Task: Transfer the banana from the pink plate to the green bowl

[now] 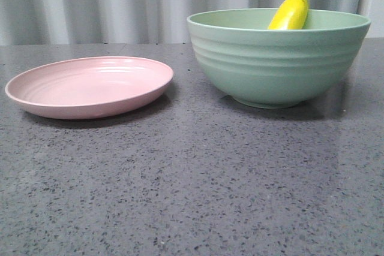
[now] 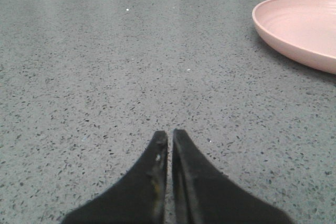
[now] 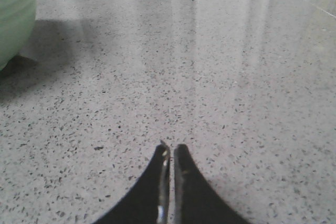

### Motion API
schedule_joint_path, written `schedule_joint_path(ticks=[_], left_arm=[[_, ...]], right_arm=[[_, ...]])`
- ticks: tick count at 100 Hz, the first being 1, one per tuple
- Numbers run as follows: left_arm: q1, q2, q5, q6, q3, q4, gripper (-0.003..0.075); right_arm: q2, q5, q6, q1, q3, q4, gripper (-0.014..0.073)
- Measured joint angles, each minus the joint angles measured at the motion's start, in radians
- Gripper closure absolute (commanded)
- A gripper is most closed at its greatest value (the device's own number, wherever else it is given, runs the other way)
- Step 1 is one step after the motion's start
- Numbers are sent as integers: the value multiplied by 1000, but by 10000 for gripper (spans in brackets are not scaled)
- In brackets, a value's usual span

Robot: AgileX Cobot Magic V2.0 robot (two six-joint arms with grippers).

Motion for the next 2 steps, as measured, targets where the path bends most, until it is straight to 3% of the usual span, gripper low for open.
schedule_joint_path(ticks=[2], left_arm=[[0,0,0,0,0,0,739]], right_arm=[[0,0,0,0,0,0,670]])
